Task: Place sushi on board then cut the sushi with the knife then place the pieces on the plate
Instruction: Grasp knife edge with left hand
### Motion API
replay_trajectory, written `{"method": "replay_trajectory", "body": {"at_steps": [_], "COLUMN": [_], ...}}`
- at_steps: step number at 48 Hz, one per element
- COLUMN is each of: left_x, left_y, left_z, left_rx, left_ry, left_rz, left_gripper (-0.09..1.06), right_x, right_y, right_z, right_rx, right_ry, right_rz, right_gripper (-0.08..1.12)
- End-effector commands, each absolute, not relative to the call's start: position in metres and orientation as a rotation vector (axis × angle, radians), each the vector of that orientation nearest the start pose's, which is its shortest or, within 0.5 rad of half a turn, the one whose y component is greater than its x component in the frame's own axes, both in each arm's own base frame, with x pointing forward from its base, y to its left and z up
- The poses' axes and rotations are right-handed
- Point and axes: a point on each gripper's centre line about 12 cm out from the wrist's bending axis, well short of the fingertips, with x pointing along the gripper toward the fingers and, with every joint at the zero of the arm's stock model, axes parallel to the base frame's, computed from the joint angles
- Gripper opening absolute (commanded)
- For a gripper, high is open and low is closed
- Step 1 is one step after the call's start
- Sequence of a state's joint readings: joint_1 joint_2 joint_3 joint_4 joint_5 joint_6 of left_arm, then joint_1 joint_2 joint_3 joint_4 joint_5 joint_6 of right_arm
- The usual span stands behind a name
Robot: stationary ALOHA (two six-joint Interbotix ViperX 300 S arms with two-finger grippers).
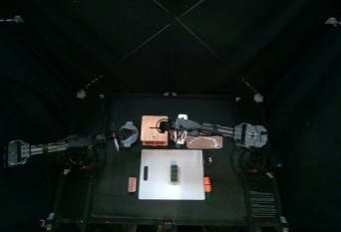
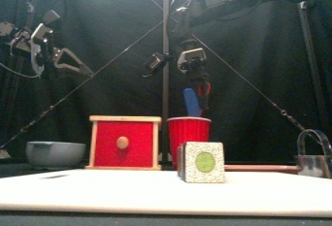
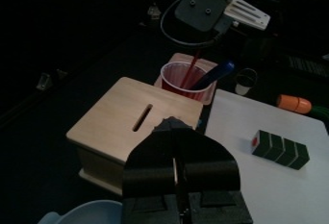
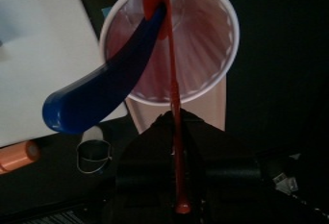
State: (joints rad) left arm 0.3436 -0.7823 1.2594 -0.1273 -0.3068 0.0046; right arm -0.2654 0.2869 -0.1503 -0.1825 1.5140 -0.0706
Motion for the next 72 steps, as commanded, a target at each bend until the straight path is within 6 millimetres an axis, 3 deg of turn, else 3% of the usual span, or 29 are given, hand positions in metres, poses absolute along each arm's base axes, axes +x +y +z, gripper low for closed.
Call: {"method": "replay_trajectory", "body": {"at_steps": [1, 18, 40, 49, 56, 72], "left_x": [0.202, 0.203, 0.211, 0.215, 0.217, 0.220], "left_y": [0.078, 0.079, 0.080, 0.077, 0.069, 0.050], "left_z": [0.229, 0.234, 0.257, 0.270, 0.281, 0.286], "left_rx": [-0.136, -0.133, -0.121, -0.100, -0.057, -0.038], "left_ry": [0.133, 0.119, 0.051, -0.008, -0.083, -0.143], "left_rz": [0.394, 0.393, 0.385, 0.363, 0.322, 0.234], "left_gripper": [-0.02, -0.02, -0.02, -0.02, -0.02, -0.02], "right_x": [0.407, 0.376, 0.312, 0.282, 0.260, 0.242], "right_y": [-0.138, -0.148, -0.127, -0.112, -0.095, -0.047], "right_z": [0.277, 0.331, 0.400, 0.403, 0.391, 0.362], "right_rx": [0.022, 0.067, 0.025, 0.018, 0.020, 0.195], "right_ry": [1.587, 1.479, 1.207, 1.016, 0.888, 0.614], "right_rz": [-0.293, -0.349, -0.421, -0.431, -0.388, -0.194], "right_gripper": [0.29, 0.29, 0.29, 0.29, 0.29, 0.29]}}
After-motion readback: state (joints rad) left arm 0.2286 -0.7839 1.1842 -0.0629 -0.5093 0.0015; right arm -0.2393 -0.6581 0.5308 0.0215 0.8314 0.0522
